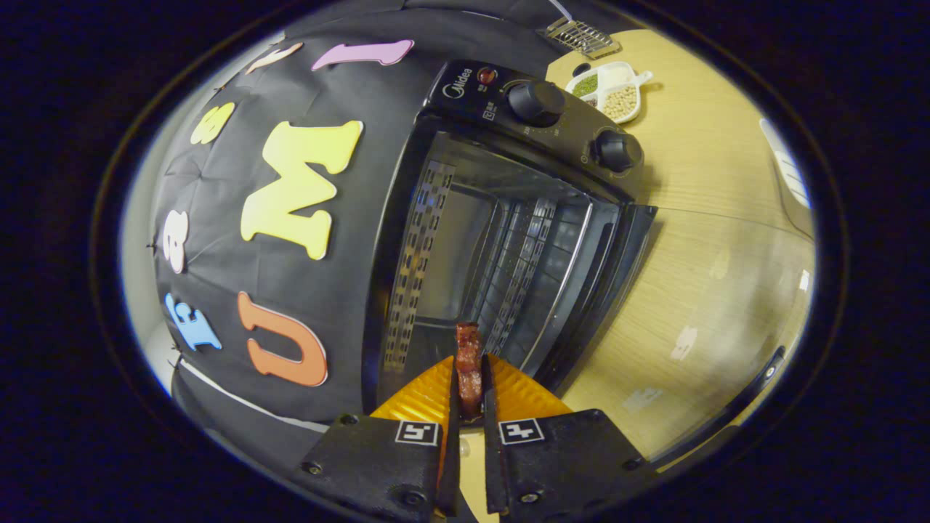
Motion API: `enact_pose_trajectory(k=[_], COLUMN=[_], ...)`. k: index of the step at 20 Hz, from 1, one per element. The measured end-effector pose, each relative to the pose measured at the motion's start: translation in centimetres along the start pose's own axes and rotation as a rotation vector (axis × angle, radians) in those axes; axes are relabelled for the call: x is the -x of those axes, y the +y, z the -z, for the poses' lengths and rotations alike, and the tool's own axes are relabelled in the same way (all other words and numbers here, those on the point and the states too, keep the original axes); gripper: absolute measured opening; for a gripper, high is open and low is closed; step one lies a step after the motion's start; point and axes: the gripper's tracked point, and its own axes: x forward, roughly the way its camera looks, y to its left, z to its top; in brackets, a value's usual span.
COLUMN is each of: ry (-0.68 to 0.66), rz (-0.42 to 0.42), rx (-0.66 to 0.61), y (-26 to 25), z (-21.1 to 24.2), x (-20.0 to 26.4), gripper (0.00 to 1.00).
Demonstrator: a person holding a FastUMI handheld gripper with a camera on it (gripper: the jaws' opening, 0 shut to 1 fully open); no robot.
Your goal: Open the toaster oven, put the food inside, and close the toaster oven door.
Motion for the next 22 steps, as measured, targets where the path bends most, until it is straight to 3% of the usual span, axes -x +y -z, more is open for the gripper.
enact_pose_trajectory(k=[5, 9, 13, 18, 20, 22], ry=[-0.081, -0.085, -0.07, -0.099, -0.105, -0.088], rz=[0.071, 0.1, 0.177, 0.286, 0.28, 0.279], rx=[0.004, 0.092, 0.402, 0.761, 0.838, 0.869], y=[-1.0, -2.1, -3.5, -3.6, -3.1, -3.1], z=[-1.6, -2.0, -2.2, -3.4, -3.4, -3.2], x=[-3.3, -5.0, -5.1, -4.0, -3.7, -2.8], gripper=[0.17, 0.17, 0.29, 0.73, 0.96, 0.96])
